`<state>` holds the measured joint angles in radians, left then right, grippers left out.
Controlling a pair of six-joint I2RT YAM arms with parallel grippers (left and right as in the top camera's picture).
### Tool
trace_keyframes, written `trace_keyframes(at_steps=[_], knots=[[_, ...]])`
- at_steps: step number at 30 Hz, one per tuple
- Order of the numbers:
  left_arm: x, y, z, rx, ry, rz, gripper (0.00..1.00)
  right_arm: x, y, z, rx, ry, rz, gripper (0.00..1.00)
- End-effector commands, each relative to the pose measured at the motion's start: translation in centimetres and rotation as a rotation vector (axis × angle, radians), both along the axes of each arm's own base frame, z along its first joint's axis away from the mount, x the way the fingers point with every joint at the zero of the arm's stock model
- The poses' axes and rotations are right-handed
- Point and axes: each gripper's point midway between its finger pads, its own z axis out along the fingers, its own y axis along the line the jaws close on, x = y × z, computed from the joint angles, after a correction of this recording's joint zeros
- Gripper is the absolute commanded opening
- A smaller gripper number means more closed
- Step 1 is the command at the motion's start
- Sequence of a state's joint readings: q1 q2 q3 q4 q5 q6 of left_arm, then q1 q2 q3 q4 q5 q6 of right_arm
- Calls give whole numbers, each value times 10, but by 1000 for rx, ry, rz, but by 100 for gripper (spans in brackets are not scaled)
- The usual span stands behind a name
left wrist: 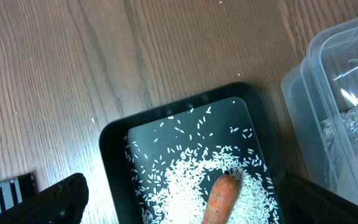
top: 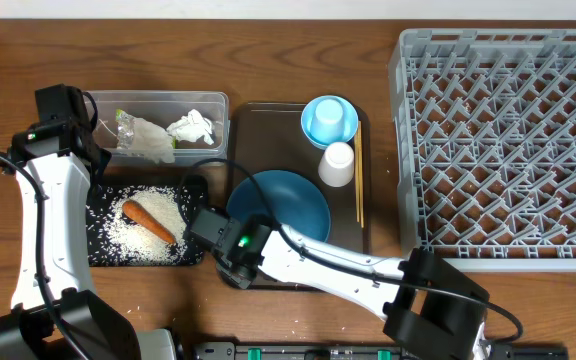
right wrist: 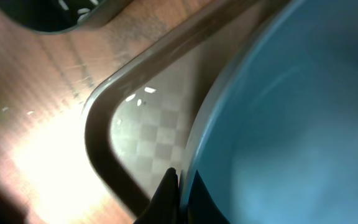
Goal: Sort waste into correct bins and load items into the dishwasher rack
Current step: 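Reach the right gripper to the blue plate rim and grasp it, then lift the blue plate with the right gripper and set it in the dish rack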
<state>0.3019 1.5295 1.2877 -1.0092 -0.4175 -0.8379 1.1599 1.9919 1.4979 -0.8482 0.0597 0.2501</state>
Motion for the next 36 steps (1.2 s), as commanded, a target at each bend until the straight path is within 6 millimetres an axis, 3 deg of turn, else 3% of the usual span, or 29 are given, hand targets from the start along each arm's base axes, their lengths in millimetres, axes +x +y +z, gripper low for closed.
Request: trace_keyframes(at_steps=[1,7,12,17,24,29,31,36], knots=[[-2,1,1,4,0,9,98,9,10,50,105,-14,-57,1],[-2,1,1,4,0,9,98,44,-31,130,196,-105,-179,1],[-2,1,1,4,0,9,98,78,-100,193,278,-187,-326,1],[-2,1,1,4,0,9,98,118,-184,240,362,-281,-541,1],[-2,1,1,4,0,9,99,162,-266,264,517,-294,-619,1],[-2,1,1,4,0,9,98,180,-304,281,773,-250,-523,1],[-2,1,1,4,0,9,98,190,-327,290,882,-257,-522,1],[-2,1,1,4,0,9,98,216,-391,287,1055,-269,-571,1]])
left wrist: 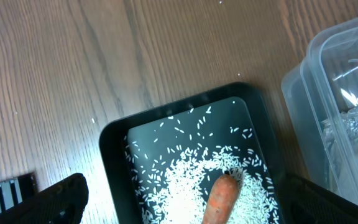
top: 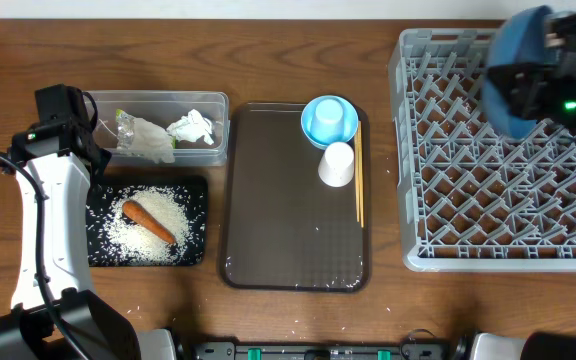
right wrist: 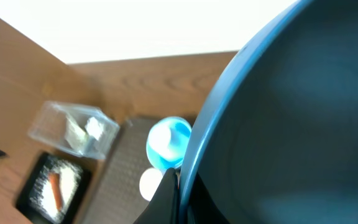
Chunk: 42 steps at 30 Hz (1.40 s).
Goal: Sort waste into correct bins and load items into the dishwasher rack
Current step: 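Lift the blue plate with the right gripper and set it in the dish rack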
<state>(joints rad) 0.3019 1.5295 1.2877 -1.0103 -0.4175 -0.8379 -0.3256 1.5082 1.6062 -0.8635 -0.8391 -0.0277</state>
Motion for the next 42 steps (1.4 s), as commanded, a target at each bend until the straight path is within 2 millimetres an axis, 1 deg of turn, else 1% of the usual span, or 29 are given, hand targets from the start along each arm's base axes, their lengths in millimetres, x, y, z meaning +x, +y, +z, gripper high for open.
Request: trace_keyframes(at_steps=[1,2,4,7,8,10,13,17,21,26,27,31,37,38,39,40,42], knots=[[-2,1,1,4,-1,9,98,2,-11,7,192,-78,143,1],[-2,1,1,4,-1,9,98,6,-18,4,228,-85,153,1],[-2,1,1,4,-1,9,98,13,-26,-1,307,-107,202,1],[-2,1,1,4,-1,9,99,15,-27,-1,455,-193,355,1],[-2,1,1,4,-1,9,98,21,-29,-10,479,-164,350,1],[-2,1,1,4,-1,9,98,31,-30,-26,504,-131,349,1],[-2,1,1,4,-1,9,99,40,-28,-45,527,-100,354,1],[-2,1,1,4,-1,9,99,50,-26,-63,532,-91,367,1],[-2,1,1,4,-1,9,99,53,-19,-69,534,-85,384,1],[-2,1,1,4,-1,9,99,56,-15,-69,515,-107,403,1],[-2,1,1,4,-1,9,98,57,-16,-70,506,-110,399,1],[-2,1,1,4,-1,9,98,65,-28,-83,465,-57,313,1],[-2,1,1,4,-1,9,99,79,-57,-109,396,64,116,1],[-2,1,1,4,-1,9,99,80,-60,-111,399,80,96,5],[-2,1,1,4,-1,9,99,80,-63,-111,408,90,83,12],[-2,1,1,4,-1,9,98,80,-64,-111,410,92,79,14],[-2,1,1,4,-1,9,99,79,-67,-111,412,92,71,14]])
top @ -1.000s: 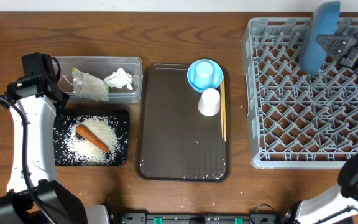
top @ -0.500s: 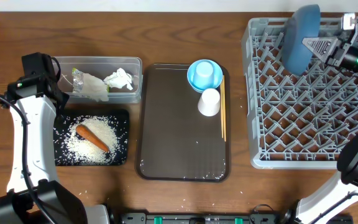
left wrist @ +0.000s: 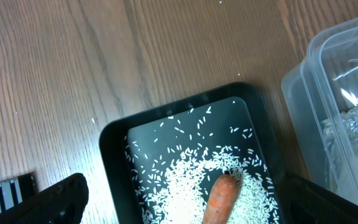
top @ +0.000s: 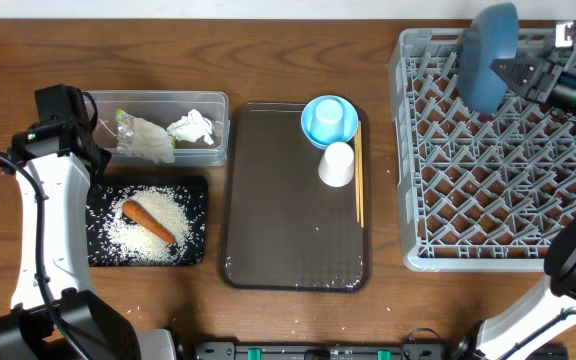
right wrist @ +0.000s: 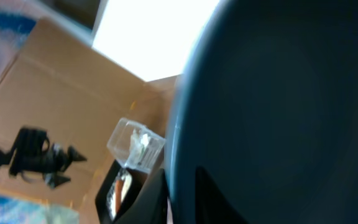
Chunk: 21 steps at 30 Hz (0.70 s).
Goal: Sort waste into correct bins and load items into the dishwasher rack
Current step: 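Lift the blue plate with the right gripper and set it in the dish rack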
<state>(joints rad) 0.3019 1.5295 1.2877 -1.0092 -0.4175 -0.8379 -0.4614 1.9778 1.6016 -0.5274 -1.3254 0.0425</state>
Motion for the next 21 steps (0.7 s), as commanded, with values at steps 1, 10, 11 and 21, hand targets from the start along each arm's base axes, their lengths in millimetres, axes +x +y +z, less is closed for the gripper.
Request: trace_keyframes(at_steps=[1,10,11,21], knots=[[-2,1,1,4,0,9,99,5,-21,-13,-25,84,-95,13],[-2,1,1,4,0,9,98,3,-68,-29,-57,208,-279,22],[-2,1,1,4,0,9,99,1,-73,-29,-64,217,-297,31],[-2,1,1,4,0,9,99,-26,-96,11,-200,251,-484,79]])
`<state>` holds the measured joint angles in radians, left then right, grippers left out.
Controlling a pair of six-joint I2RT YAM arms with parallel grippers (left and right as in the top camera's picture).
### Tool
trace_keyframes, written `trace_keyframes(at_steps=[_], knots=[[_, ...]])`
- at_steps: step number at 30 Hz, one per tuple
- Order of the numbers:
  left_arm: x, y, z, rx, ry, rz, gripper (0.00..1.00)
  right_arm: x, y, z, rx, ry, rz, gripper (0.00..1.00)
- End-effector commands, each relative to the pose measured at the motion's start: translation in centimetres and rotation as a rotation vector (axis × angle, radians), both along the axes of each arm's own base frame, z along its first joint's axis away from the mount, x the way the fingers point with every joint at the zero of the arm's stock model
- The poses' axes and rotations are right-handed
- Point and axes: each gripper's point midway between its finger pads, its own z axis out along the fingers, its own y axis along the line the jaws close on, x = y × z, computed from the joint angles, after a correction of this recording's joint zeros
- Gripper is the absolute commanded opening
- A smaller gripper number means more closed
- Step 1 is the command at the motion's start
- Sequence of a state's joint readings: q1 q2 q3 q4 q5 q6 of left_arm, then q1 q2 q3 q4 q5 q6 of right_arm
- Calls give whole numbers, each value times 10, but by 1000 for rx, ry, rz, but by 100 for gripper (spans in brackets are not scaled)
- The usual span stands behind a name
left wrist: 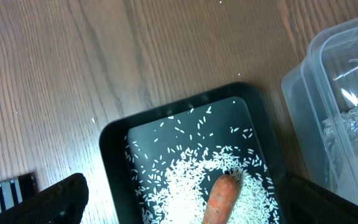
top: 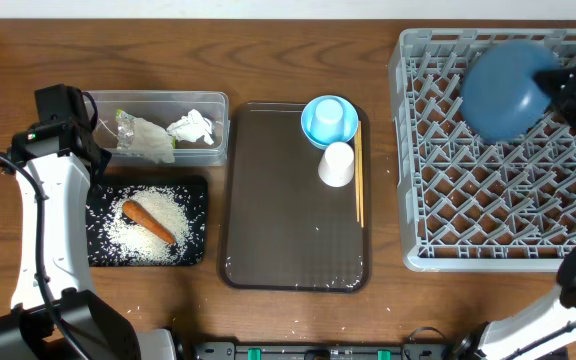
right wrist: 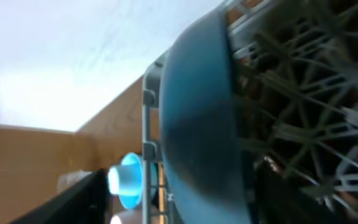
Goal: Sort waste into correct bins and load items into the dishwasher rack
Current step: 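Lift the blue plate with the right gripper and set it in the dish rack, then move the right gripper to the white cup on the tray and grasp it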
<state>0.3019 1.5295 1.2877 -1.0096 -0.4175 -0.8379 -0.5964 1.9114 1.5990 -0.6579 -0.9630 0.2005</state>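
Note:
A dark blue bowl (top: 503,88) stands on edge among the pegs of the grey dishwasher rack (top: 498,215), near its far left corner. In the right wrist view the bowl (right wrist: 197,112) fills the middle, its underside toward the camera. My right gripper (top: 570,92) is just right of it, open, with one finger to each side of the bowl. My left gripper (left wrist: 185,208) hangs open above the black tray (left wrist: 114,134), which holds rice and a carrot (left wrist: 221,198).
The brown serving tray (top: 288,240) holds a blue cup (top: 328,120), a white cup (top: 336,163) and chopsticks (top: 358,175). A clear bin (top: 158,100) with foil and tissue sits behind the black tray (top: 98,255).
The bowl was held tilted above the rack's far left part; now it rests among the rack pegs. My right gripper's fingers have spread apart. The left arm has not moved.
My right gripper was shut on the rim of the blue bowl on the brown tray. Then it held the bowl over the rack's far side, then tilted it on edge there. Now the bowl stands in the rack and the gripper is open. The left arm stayed still.

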Motion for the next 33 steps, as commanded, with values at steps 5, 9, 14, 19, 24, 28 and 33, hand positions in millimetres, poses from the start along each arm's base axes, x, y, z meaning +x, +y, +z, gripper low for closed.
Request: trace_keyframes(at_steps=[5,9,14,19,24,28,33], knots=[[-2,1,1,4,0,9,99,-33,-10,82,-241,-57,-169,86],[-2,1,1,4,0,9,98,-53,-10,109,-344,-60,-244,86],[-2,1,1,4,0,9,99,-58,9,121,-398,-68,-242,65],[-2,1,1,4,0,9,99,-45,19,92,-473,37,-245,26],[-2,1,1,4,0,9,99,-34,43,60,-542,137,-201,32],[-2,1,1,4,0,9,99,-28,86,54,-545,136,-96,50],[-2,1,1,4,0,9,99,-33,177,51,-522,86,159,80]])
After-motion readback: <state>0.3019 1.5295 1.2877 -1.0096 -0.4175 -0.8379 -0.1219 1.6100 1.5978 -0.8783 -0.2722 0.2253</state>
